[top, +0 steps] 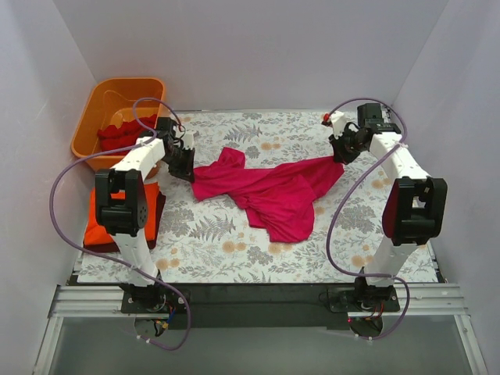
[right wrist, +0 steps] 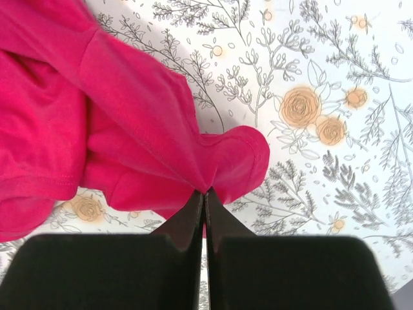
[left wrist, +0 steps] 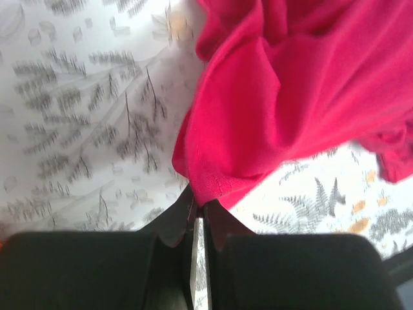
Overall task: Fold and stack the t-shirts
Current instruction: Flatten the tshirt out
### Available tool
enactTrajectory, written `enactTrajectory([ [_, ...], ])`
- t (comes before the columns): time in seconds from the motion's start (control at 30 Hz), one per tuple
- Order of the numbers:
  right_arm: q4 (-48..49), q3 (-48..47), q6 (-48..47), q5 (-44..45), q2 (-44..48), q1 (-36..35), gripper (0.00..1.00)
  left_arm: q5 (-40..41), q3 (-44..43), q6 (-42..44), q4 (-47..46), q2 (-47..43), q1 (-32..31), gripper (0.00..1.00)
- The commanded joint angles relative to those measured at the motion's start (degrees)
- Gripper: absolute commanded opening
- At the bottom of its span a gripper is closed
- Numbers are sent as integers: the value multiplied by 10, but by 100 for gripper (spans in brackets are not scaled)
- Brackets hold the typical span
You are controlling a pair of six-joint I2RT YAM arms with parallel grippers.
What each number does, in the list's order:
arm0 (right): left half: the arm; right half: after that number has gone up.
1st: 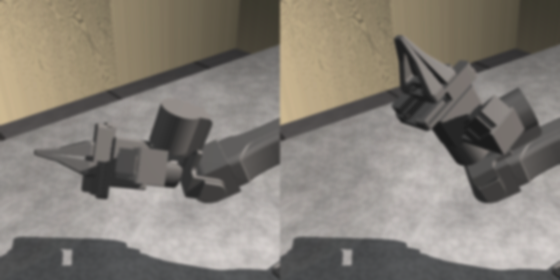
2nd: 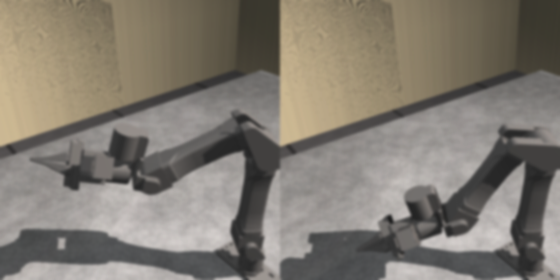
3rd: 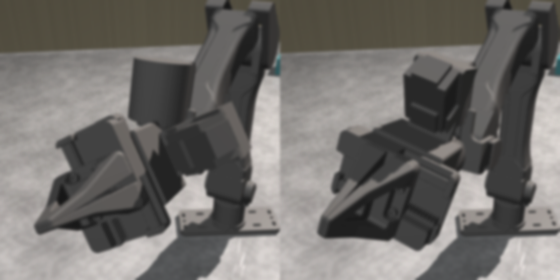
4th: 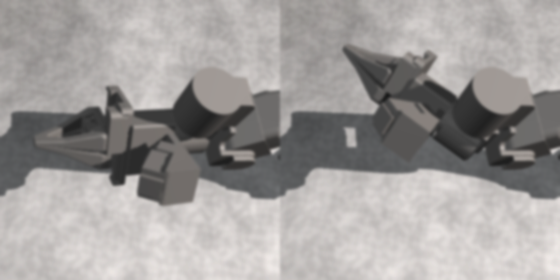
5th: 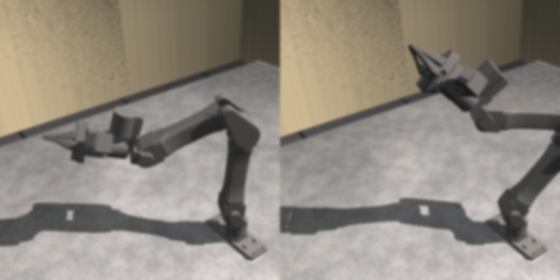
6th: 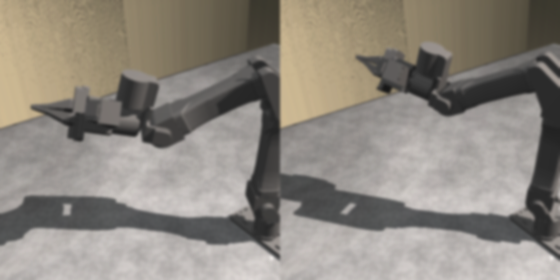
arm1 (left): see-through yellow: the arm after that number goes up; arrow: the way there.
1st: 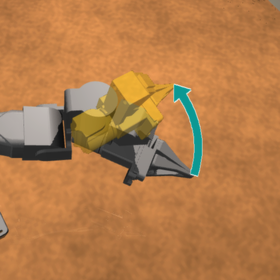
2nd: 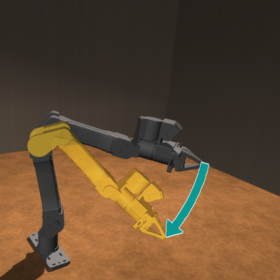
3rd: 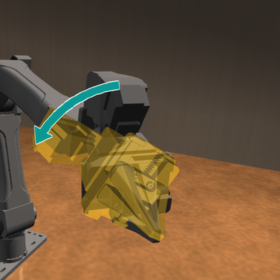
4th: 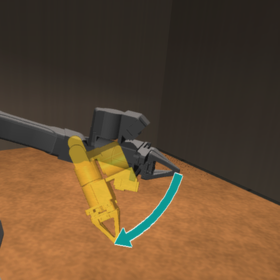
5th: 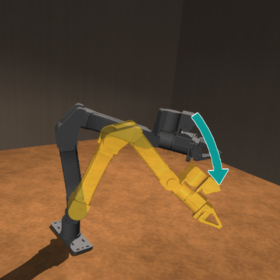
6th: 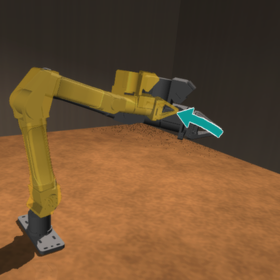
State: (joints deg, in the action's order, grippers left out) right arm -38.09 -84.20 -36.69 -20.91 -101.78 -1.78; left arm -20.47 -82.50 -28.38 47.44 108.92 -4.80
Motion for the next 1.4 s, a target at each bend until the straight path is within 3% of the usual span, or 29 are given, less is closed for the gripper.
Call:
enactTrajectory([
  [0.0,-18,-31,-61,32,-8,-10,1,5,-56,-11,8,45,-6,0],
  [0.13,-17,-42,-79,41,-14,-17,1,12,-111,-27,20,81,-6,1],
  [0.27,-29,-40,-85,31,-11,-30,1,14,-165,-33,37,96,-5,30],
  [0.37,-34,-32,-87,26,-11,-40,1,1,-154,-13,34,61,-4,40],
  [0.57,-34,-40,-59,59,-51,-40,1,-19,-92,66,51,-8,-6,43],
  [0.73,-34,-56,-44,89,-83,-41,1,-1,-34,110,54,-34,-17,39],
  [0.93,-37,-69,-27,87,-103,-40,1,-3,39,170,15,-80,-79,38],
  [1.37,-54,-102,-2,80,-134,-40,1,52,74,262,-57,-23,-116,39],
])
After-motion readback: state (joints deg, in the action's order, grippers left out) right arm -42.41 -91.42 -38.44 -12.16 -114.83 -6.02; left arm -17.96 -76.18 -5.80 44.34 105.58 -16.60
